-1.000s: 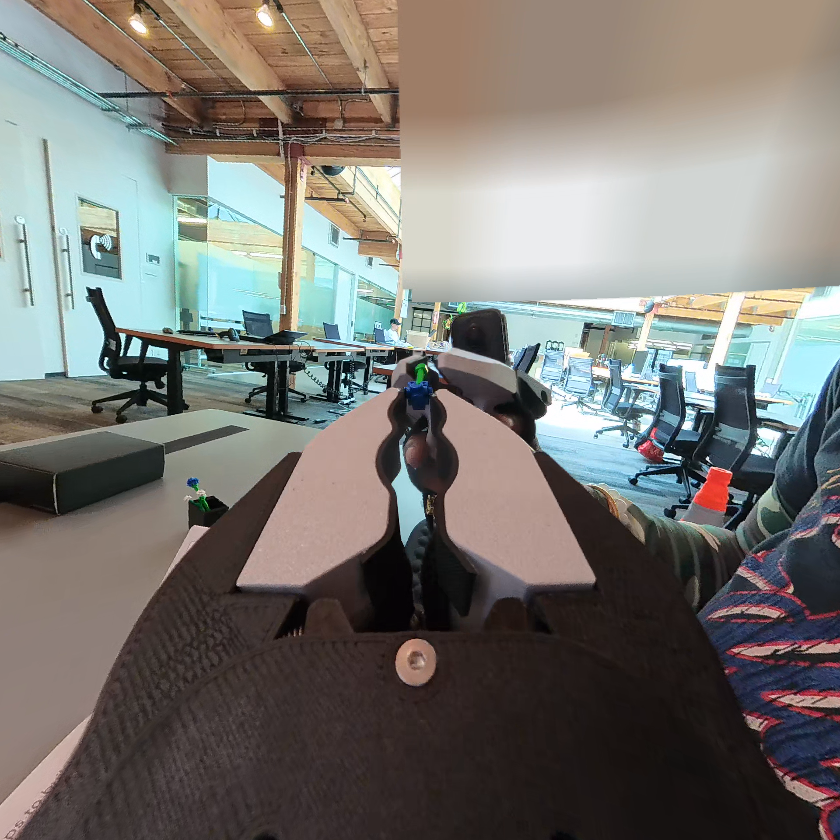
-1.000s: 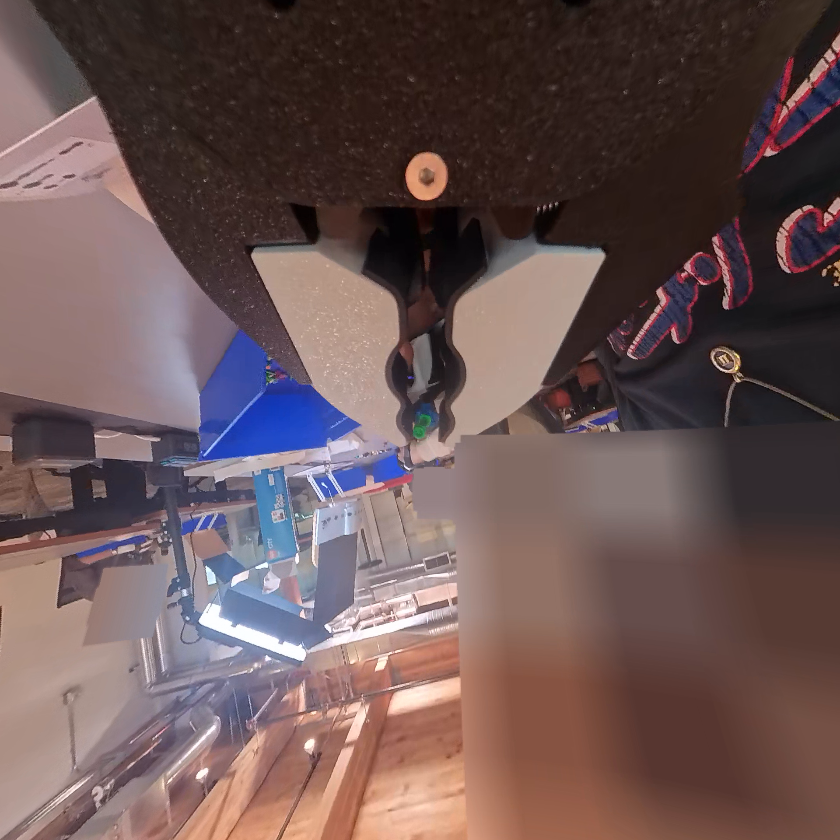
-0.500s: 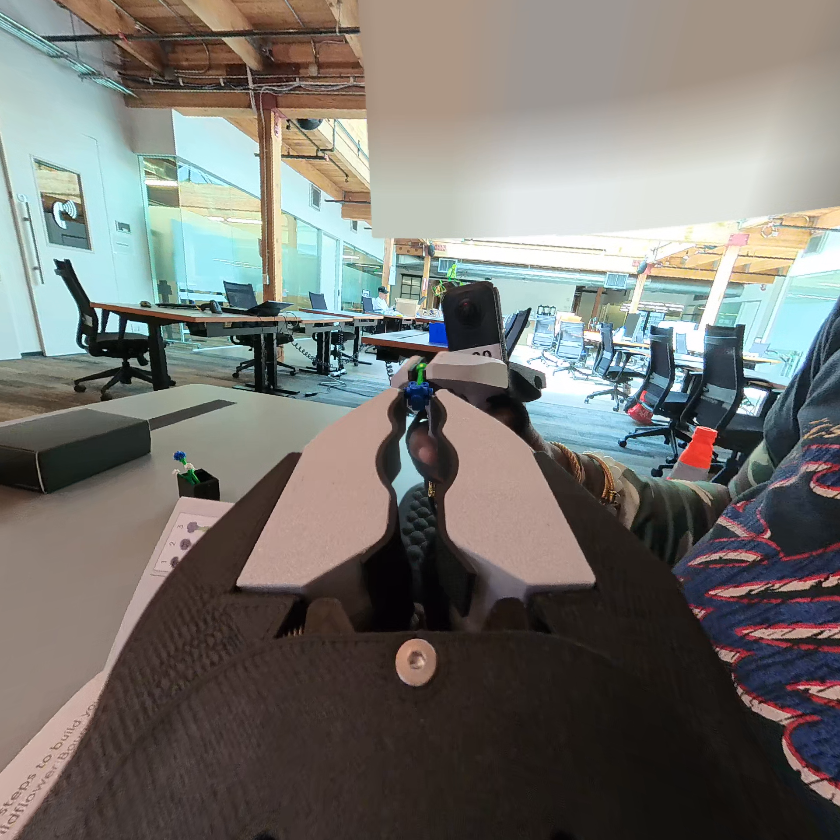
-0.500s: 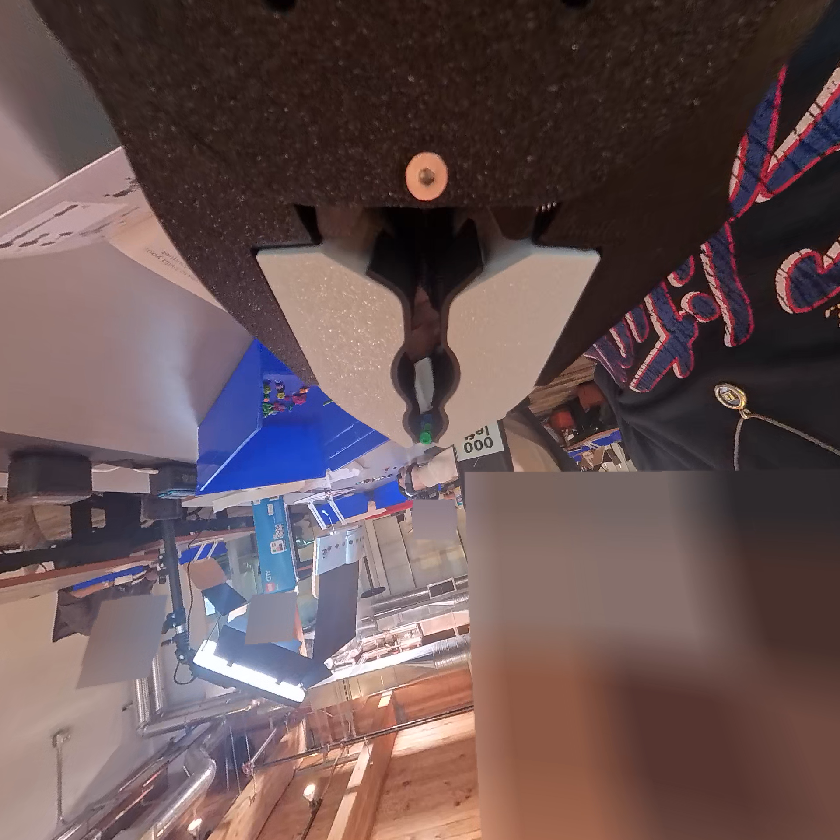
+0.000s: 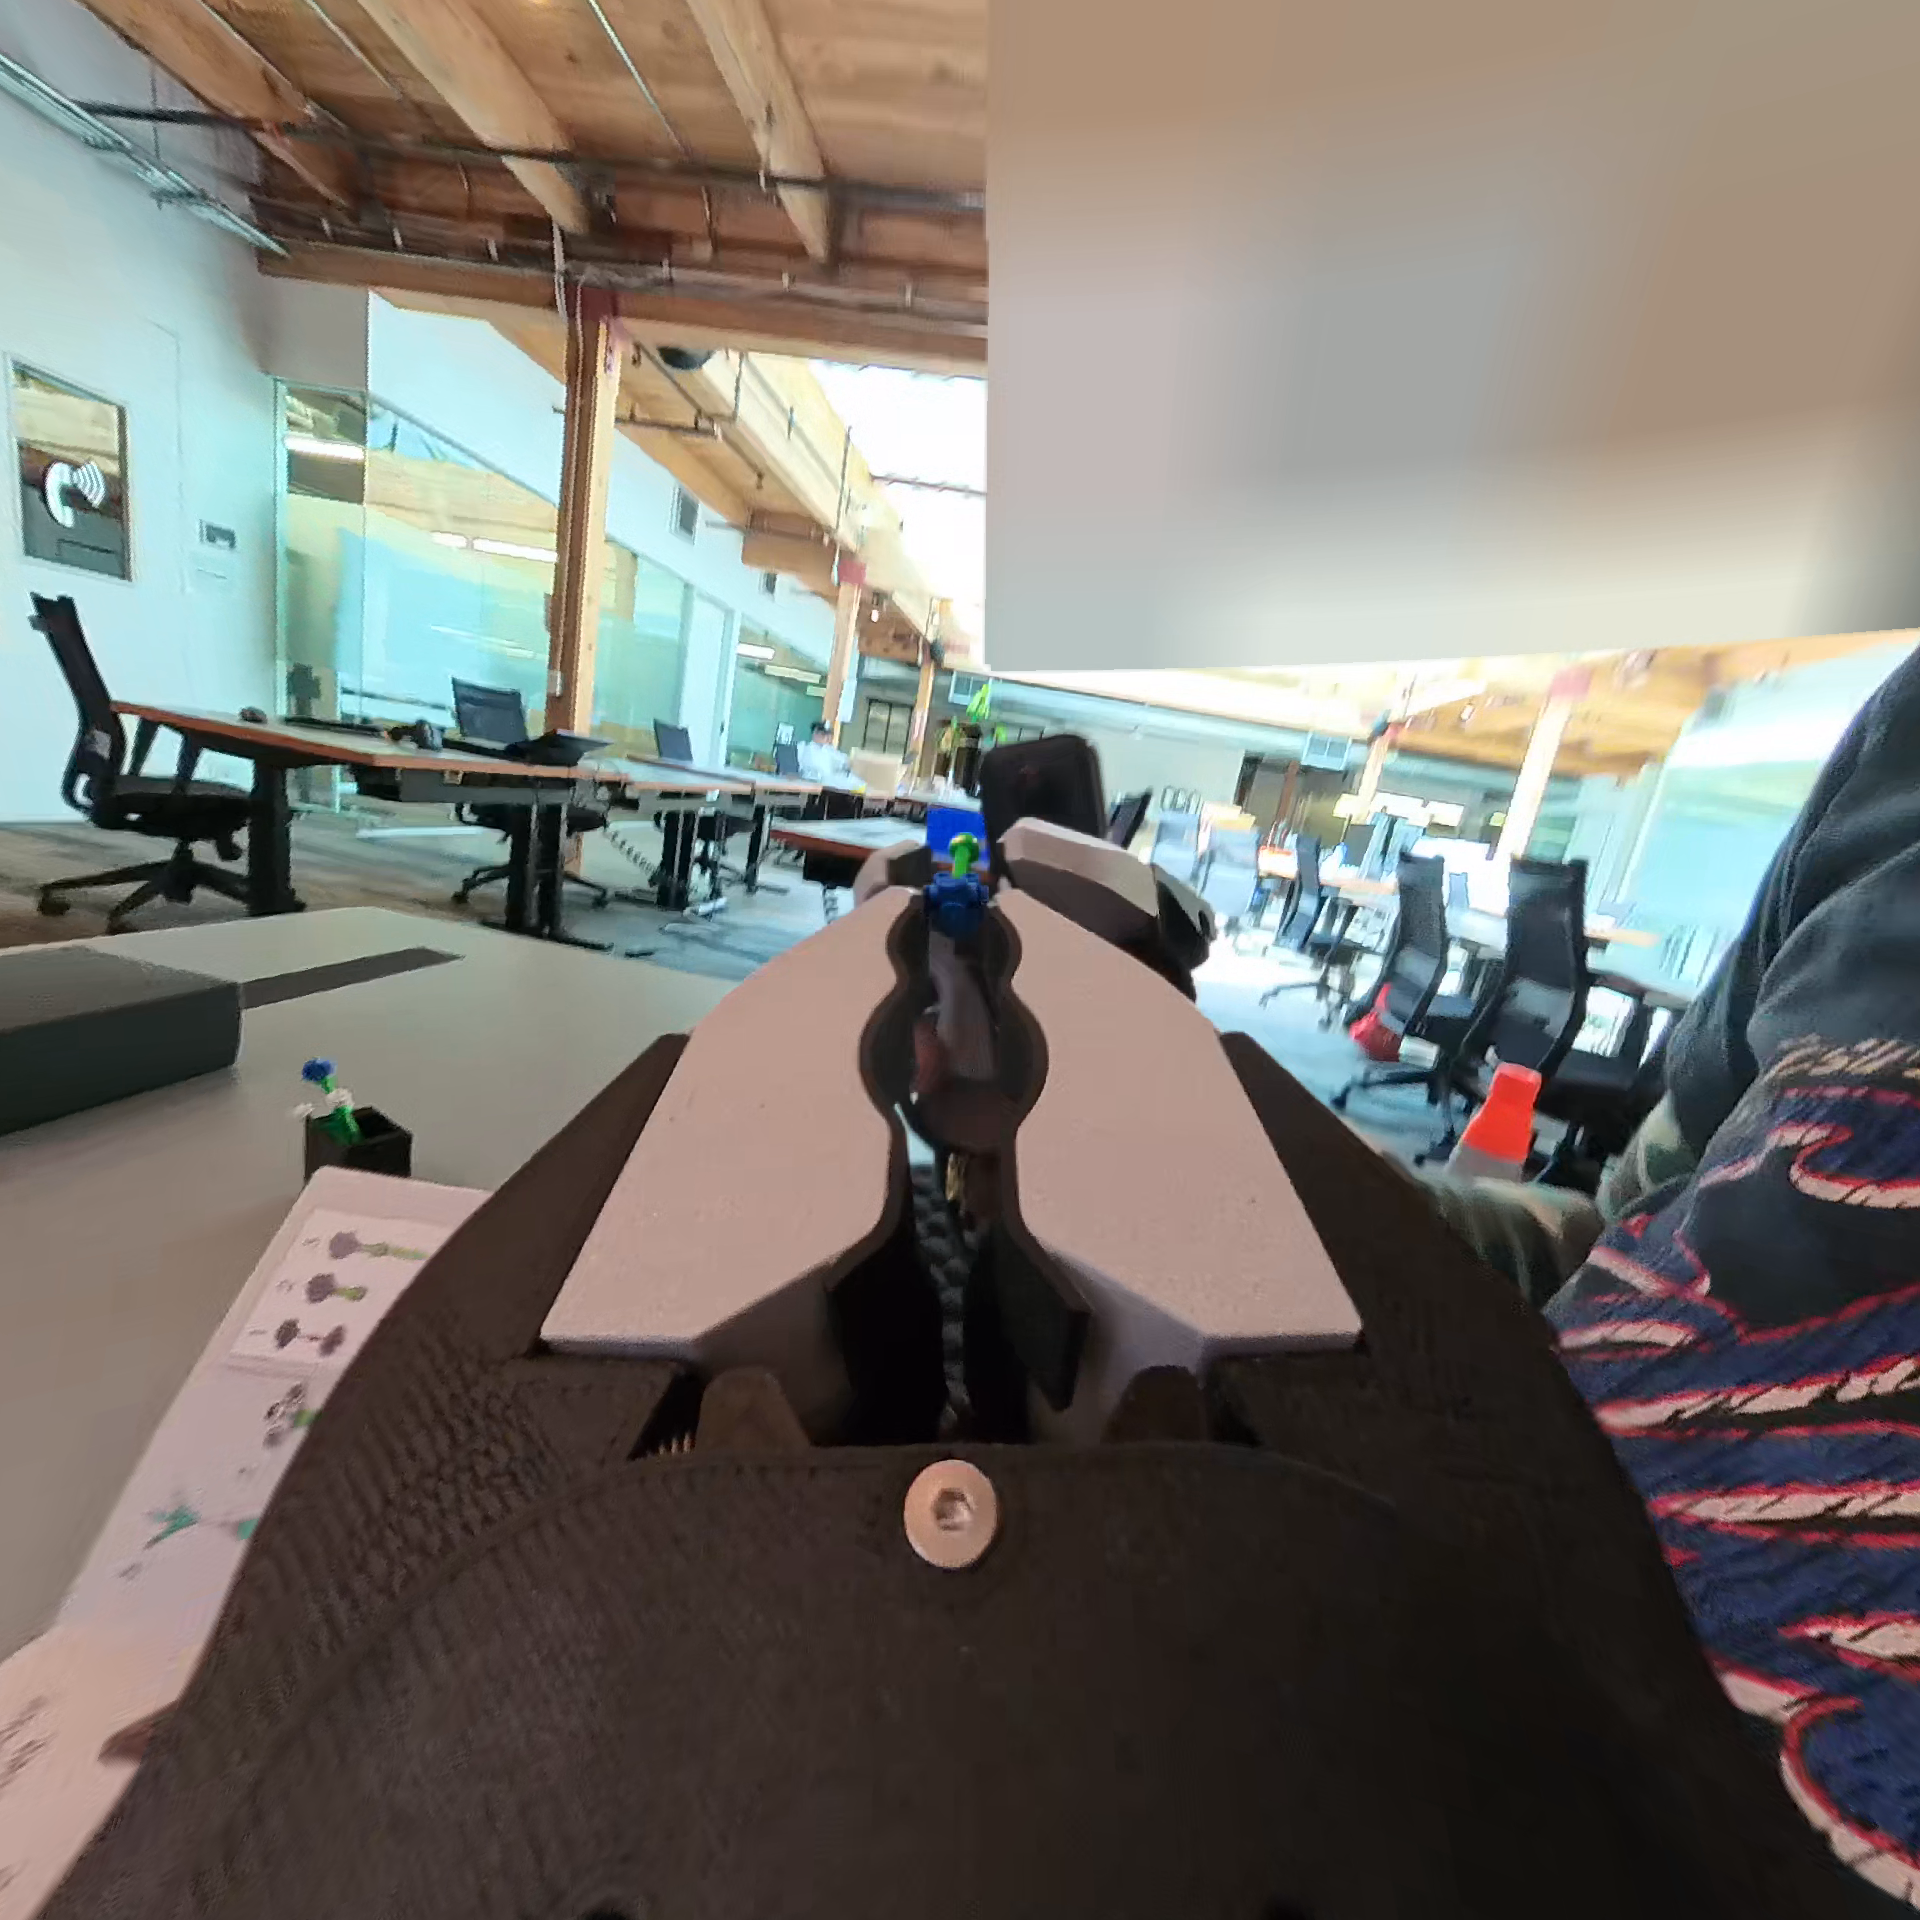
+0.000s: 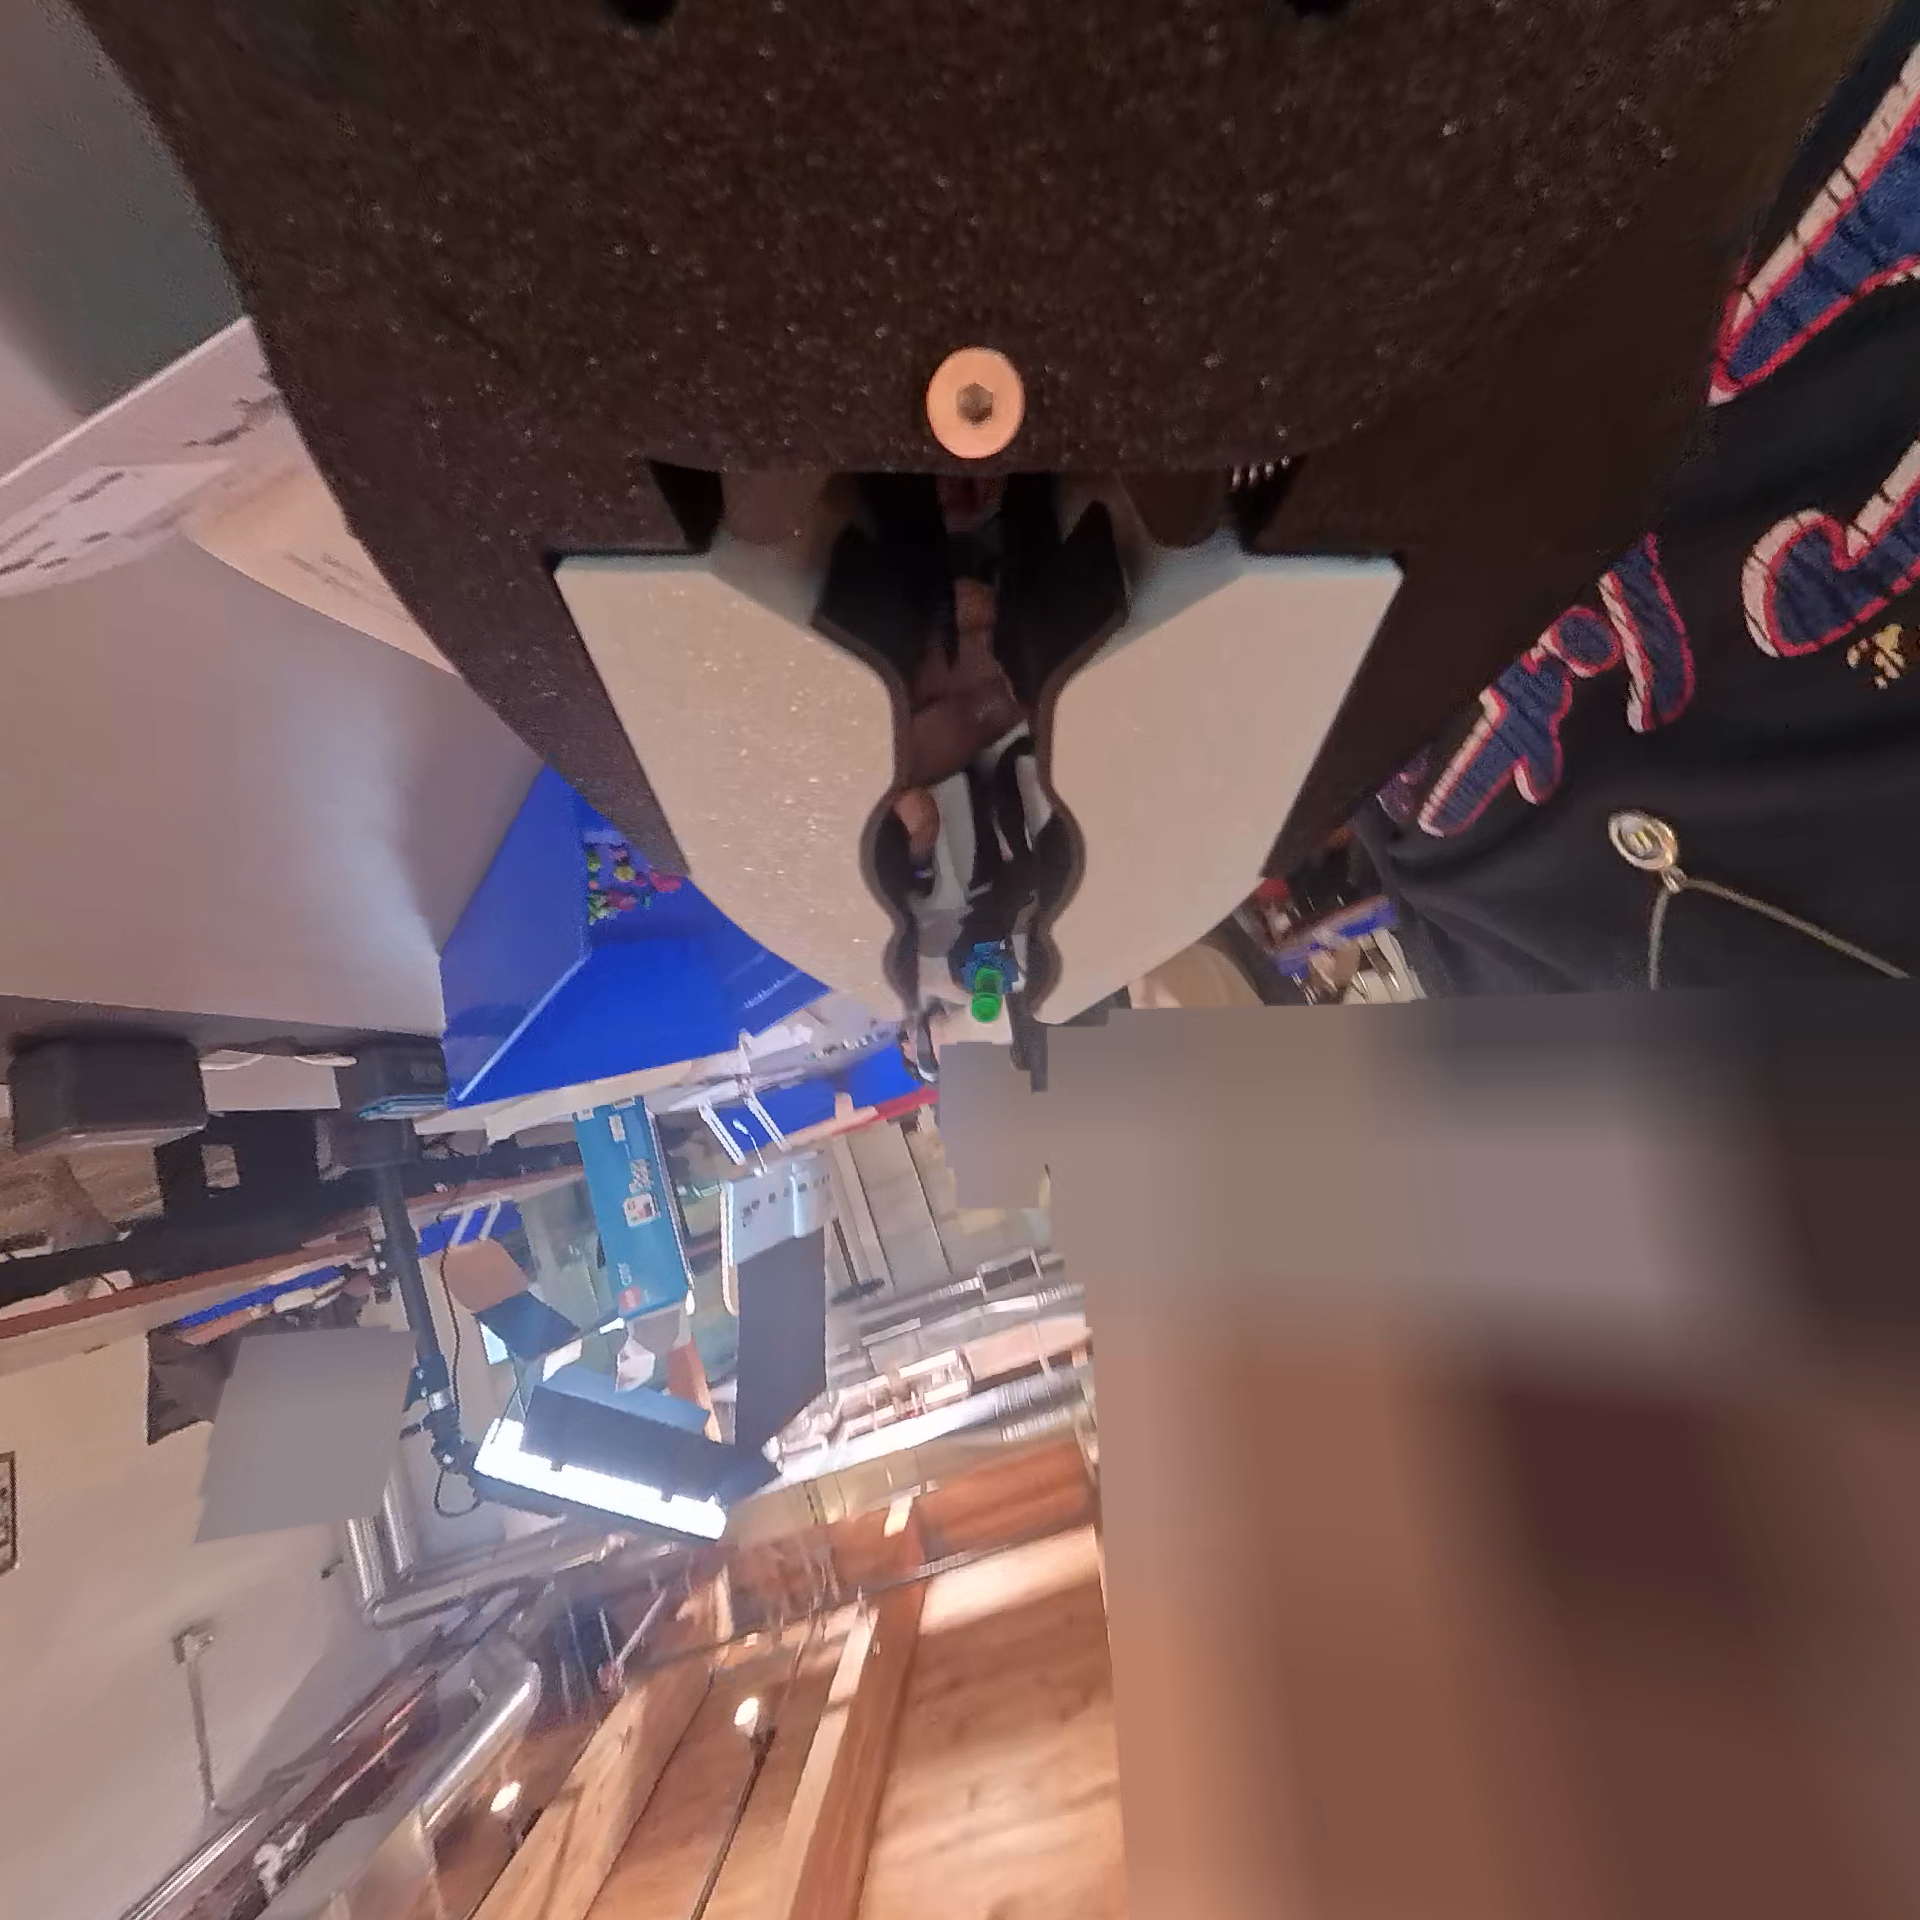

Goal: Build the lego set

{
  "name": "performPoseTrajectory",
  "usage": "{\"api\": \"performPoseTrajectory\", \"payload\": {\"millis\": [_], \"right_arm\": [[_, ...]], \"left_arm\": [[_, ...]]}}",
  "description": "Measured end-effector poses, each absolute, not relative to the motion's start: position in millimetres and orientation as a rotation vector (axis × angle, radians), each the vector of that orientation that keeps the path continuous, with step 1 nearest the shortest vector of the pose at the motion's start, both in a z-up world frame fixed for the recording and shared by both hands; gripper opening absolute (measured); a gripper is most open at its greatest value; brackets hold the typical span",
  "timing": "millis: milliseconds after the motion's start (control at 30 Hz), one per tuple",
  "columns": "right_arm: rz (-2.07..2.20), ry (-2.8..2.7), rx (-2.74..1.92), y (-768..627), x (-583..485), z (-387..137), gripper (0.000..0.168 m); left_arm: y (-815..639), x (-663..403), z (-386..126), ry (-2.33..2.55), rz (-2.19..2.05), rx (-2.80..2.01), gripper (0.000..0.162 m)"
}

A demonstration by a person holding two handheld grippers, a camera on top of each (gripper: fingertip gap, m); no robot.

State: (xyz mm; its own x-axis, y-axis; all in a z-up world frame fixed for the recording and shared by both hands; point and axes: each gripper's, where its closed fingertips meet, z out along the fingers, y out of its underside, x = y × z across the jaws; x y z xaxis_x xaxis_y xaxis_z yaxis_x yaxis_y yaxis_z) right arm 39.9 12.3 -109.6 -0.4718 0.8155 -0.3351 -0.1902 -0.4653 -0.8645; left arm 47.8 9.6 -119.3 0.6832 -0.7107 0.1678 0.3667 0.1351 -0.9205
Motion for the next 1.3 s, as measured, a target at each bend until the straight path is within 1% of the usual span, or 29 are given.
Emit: {"api": "performPoseTrajectory", "payload": {"millis": [33, 67, 333, 600, 633, 700, 767, 833, 900, 1033, 1133, 1233, 1300], "right_arm": [[2.029, -1.000, -1.023, 14, 40, -108, 0.023], [2.058, -0.969, -1.021, 15, 40, -107, 0.021], [2.116, -0.860, -0.978, 9, 31, -107, 0.004], [2.071, -0.876, -0.966, 10, 32, -110, 0.003], [2.043, -0.910, -0.976, 10, 32, -112, 0.003], [1.972, -0.951, -0.979, 15, 36, -114, 0.003], [1.900, -0.962, -0.985, 29, 46, -115, 0.003], [1.768, -1.001, -1.026, 47, 54, -125, 0.003], [1.635, -1.057, -1.072, 62, 62, -139, 0.003], [1.601, -1.078, -1.071, 74, 80, -151, 0.003], [1.638, -1.042, -1.060, 84, 87, -155, 0.003], [1.699, -0.970, -1.044, 92, 91, -159, 0.003], [1.765, -0.929, -1.001, 93, 97, -154, 0.003]], "left_arm": [[10, 46, -117, 0.322, -0.826, -1.171, 0.010], [10, 44, -116, 0.300, -0.844, -1.148, 0.010], [12, 42, -115, 0.238, -0.885, -1.110, 0.010], [13, 44, -118, 0.236, -0.886, -1.128, 0.010], [13, 44, -120, 0.251, -0.878, -1.144, 0.011], [12, 42, -127, 0.283, -0.836, -1.205, 0.029], [10, 30, -136, 0.307, -0.761, -1.279, 0.034], [3, 6, -141, 0.307, -0.666, -1.346, 0.038], [-6, -28, -140, 0.293, -0.559, -1.416, 0.038], [-33, -106, -129, 0.357, -0.312, -1.659, 0.037], [-49, -178, -133, 0.465, -0.022, -1.956, 0.030], [-61, -267, -160, 0.608, 0.309, -2.335, 0.018], [-64, -318, -183, 0.672, 0.438, -2.555, 0.015]]}}
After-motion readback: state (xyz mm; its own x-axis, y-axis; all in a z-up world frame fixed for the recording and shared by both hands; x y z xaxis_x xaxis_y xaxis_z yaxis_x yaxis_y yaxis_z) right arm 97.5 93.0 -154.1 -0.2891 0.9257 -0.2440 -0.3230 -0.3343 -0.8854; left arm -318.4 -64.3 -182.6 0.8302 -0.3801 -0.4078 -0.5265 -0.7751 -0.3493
